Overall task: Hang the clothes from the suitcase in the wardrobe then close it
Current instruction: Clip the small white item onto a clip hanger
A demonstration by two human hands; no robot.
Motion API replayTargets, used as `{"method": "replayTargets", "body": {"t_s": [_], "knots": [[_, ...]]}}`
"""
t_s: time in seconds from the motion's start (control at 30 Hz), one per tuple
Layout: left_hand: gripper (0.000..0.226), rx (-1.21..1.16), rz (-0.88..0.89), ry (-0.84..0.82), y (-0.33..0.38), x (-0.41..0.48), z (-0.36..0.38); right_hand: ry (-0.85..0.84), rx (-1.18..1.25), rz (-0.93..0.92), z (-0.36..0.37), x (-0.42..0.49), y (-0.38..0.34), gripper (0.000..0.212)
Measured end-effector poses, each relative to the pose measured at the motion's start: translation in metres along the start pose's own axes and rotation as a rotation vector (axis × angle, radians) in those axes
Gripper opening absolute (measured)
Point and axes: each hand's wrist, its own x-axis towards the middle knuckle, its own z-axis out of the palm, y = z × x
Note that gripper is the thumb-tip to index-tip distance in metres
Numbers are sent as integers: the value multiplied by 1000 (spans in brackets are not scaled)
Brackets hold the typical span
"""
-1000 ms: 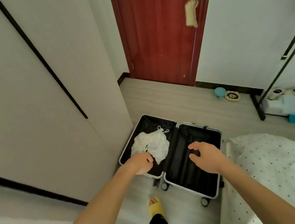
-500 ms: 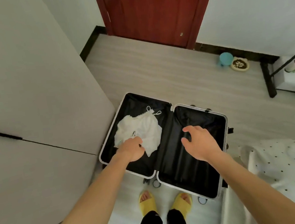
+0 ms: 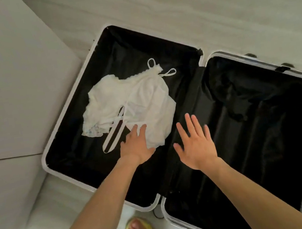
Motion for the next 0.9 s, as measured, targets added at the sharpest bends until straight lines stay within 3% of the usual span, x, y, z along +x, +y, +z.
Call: {"method": "replayTargets", "body": {"t_s": [0.1, 0.2, 0.27, 0.37, 0.5, 0.63, 0.9], "knots": [[104, 19, 25, 29, 7, 43, 39, 101, 106, -28, 42, 13, 10, 72], [73, 136, 83, 84, 9, 64, 57, 154, 161, -44, 56, 18, 11, 72], [48, 146, 133, 128, 11, 67, 54, 119, 170, -29, 55, 18, 10, 73], [38, -159, 138, 137, 17, 47, 26, -64, 160, -4, 32, 16, 7, 77], [33, -456, 156, 264, 23, -15, -44, -319, 224, 59, -40, -2, 1, 80], [18, -686, 65, 276, 36, -126, -169, -209, 332, 52, -179, -70, -26, 82], [26, -990, 77, 241, 74, -360, -361, -84, 383, -70, -435, -230, -94, 94]]}}
